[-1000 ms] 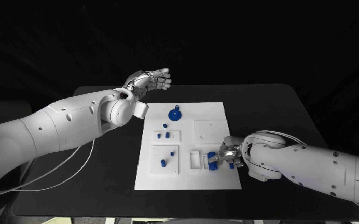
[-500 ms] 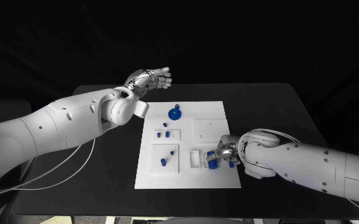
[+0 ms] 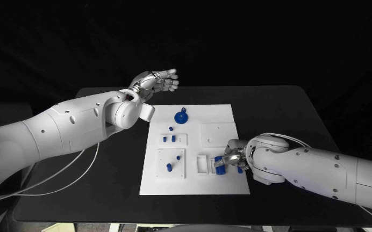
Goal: Assemble the parts on the task board
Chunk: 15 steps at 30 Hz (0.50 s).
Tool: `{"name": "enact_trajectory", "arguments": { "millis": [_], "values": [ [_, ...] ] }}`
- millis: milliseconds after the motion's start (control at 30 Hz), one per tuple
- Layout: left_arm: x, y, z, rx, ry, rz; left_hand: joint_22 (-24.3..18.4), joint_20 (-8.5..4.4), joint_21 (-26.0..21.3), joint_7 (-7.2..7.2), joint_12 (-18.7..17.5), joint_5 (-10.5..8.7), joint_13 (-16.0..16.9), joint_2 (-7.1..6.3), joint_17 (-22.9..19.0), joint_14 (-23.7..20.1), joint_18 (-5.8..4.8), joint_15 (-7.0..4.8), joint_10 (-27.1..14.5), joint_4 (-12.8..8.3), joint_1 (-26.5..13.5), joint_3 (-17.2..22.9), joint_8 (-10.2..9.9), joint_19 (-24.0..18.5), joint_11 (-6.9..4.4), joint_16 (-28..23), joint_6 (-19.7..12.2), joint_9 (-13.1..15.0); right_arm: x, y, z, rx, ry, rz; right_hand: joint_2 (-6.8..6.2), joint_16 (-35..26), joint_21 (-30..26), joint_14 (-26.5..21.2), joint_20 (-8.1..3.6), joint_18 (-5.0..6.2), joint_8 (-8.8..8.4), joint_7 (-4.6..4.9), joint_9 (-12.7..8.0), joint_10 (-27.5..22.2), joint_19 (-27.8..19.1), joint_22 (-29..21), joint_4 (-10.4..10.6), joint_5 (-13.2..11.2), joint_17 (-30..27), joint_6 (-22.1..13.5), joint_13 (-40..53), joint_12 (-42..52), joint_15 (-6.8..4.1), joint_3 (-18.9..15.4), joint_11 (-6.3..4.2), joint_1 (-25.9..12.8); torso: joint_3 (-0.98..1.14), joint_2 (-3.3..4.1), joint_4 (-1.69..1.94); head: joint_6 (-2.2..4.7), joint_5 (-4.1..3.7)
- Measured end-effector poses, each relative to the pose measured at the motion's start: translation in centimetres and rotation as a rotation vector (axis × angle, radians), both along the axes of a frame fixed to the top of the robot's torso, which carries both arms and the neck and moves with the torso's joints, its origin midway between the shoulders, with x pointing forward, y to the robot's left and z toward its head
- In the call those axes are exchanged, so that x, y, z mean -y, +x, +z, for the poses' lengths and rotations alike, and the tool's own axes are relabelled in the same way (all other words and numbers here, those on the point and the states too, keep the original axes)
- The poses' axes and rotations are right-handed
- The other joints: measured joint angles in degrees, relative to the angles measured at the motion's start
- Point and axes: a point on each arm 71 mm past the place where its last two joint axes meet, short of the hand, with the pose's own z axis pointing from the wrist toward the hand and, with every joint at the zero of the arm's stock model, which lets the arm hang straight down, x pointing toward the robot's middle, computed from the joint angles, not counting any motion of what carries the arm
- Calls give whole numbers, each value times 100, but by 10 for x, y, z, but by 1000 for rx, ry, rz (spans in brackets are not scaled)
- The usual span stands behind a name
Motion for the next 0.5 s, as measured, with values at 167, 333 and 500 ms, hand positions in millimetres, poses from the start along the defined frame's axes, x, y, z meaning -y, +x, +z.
{"name": "enact_trajectory", "arguments": {
  "millis": [167,333,500],
  "values": [
    [0,0,0,0,0,0,0,0,0,0,0,0,0,0,0,0,-1,0,0,0,0,0,0,0,0,0,0,0,0,-1,0,2,5,-9,0,0,1,1,-1,0,-9,-1,0,8,19,0,-40,0,15,1,2,0,0,40,-7,0,-1,0,-1,-5,0],
    [0,0,0,0,0,0,-1,0,0,0,0,0,-5,0,-1,0,-1,0,0,0,0,0,0,0,0,0,0,-5,0,-3,-1,-10,20,-25,0,0,30,1,-12,-1,-45,-2,-7,7,30,-1,-56,0,23,2,8,0,0,24,-7,0,-2,0,-1,-3,-8],
    [1,0,0,0,0,-1,-1,0,0,0,0,0,-5,0,-1,0,-2,0,0,0,0,0,0,0,0,0,0,-5,-1,-3,-1,-16,22,-35,-6,0,34,2,-2,-3,-42,-5,-7,29,41,-1,-111,0,37,18,17,-1,1,79,-27,39,-2,0,-3,4,-18]
  ]
}}
